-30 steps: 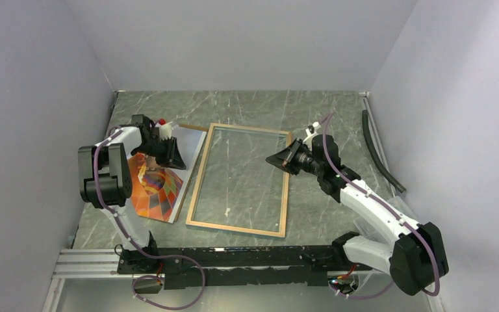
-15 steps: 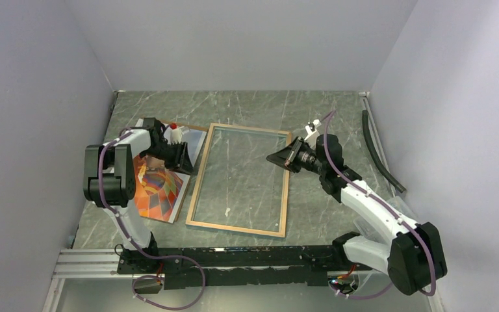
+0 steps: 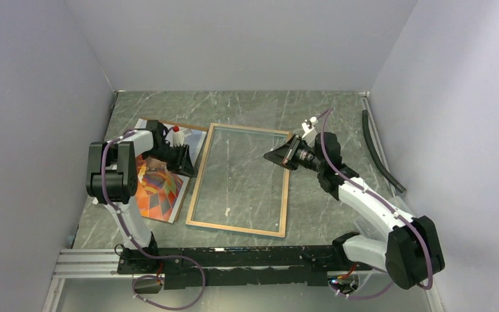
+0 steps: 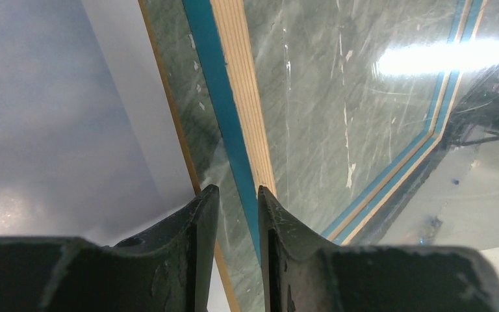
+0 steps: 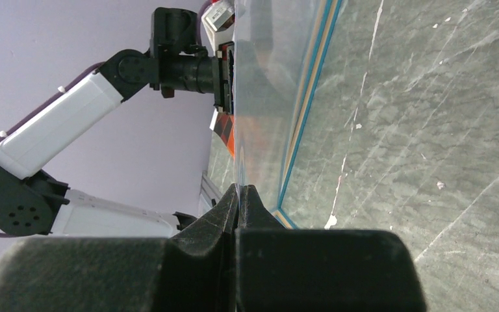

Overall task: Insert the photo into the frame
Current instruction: Place the photo frame item in the photo frame.

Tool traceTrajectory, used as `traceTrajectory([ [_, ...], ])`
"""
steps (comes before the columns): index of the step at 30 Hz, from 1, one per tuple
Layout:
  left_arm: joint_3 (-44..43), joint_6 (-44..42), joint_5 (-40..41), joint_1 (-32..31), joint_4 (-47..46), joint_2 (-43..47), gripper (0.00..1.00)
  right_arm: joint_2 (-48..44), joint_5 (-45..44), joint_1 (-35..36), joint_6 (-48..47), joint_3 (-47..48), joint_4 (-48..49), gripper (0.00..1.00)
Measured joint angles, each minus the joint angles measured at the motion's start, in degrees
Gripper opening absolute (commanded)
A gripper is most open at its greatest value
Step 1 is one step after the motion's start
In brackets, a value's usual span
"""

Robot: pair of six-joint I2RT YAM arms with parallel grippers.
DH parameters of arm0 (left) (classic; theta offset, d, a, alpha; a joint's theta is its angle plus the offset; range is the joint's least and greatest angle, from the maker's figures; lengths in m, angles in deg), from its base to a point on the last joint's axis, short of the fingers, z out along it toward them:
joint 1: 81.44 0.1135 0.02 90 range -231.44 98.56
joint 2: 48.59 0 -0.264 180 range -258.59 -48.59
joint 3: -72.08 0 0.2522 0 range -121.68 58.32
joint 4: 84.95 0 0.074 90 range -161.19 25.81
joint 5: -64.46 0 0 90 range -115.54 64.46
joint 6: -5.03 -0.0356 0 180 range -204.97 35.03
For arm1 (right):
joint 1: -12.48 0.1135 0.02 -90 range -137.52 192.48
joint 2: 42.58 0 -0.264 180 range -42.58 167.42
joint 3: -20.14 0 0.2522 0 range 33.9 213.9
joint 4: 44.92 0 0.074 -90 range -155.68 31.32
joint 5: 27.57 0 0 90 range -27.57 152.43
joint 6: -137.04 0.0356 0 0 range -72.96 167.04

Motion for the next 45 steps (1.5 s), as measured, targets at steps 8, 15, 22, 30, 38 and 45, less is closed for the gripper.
traceTrajectory([
  [8,0.2,0.0,0.0,0.0,-0.5,0.0,0.3,1.7,0.2,0.0,0.3,-0.4,1.8,0.0],
  [15,0.5,0.0,0.0,0.0,-0.6,0.0,0.29,3.0,0.1,0.0,0.3,-1.6,3.3,0.0],
  [22,0.8,0.0,0.1,0.0,-0.8,0.0,0.26,5.1,0.3,-0.4,0.3,-1.7,3.4,0.0],
  [30,1.4,0.1,0.0,-0.2,-0.9,0.0,0.2,5.3,1.1,-1.2,0.3,-2.2,4.2,0.0],
  [38,1.4,0.3,-0.1,-1.0,-0.9,0.0,0.17,6.3,1.6,-2.0,0.2,-3.8,5.2,0.0],
  [45,1.4,0.5,-0.1,-1.0,-0.9,0.0,0.15,7.1,2.3,-2.8,0.7,-5.7,7.8,0.0],
])
